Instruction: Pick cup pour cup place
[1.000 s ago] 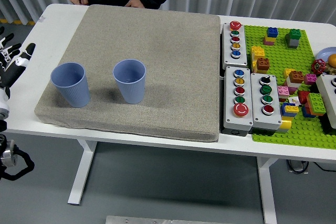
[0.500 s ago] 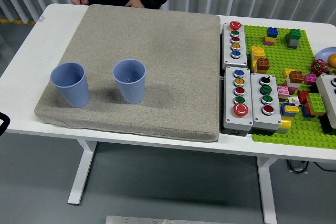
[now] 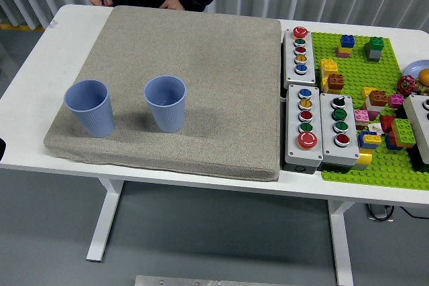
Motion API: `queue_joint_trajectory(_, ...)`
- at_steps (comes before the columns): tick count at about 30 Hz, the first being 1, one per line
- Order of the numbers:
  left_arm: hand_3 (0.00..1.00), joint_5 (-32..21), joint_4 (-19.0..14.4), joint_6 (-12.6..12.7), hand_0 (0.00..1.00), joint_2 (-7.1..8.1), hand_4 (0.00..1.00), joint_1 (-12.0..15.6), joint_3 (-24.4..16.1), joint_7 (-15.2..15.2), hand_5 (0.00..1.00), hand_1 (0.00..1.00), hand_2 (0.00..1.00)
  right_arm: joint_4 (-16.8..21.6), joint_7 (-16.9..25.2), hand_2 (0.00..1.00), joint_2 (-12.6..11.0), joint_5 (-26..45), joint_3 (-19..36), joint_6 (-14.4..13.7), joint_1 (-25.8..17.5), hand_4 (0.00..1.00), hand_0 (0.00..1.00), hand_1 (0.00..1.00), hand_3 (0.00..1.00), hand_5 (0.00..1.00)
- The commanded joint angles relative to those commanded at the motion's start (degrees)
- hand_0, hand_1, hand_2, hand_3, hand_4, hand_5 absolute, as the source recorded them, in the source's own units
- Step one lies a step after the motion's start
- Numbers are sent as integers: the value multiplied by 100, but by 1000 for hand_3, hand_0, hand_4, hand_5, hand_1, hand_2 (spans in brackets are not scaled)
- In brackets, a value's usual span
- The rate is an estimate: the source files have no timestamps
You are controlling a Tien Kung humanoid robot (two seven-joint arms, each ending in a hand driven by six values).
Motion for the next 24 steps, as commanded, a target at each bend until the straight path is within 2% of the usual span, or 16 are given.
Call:
queue_joint_trajectory(11, 998, 30, -36, 2, 976, -55, 892, 170, -57, -8, 998, 966, 998, 0, -15, 714, 19, -62, 38, -1, -68, 302, 719, 679, 683, 311)
queue_joint_trajectory(24, 998, 10, -10, -4, 974, -47, 884, 98, 1, -9, 998, 966, 998, 0, -5, 715, 16, -13, 9, -10, -88, 302, 718, 679, 683, 310)
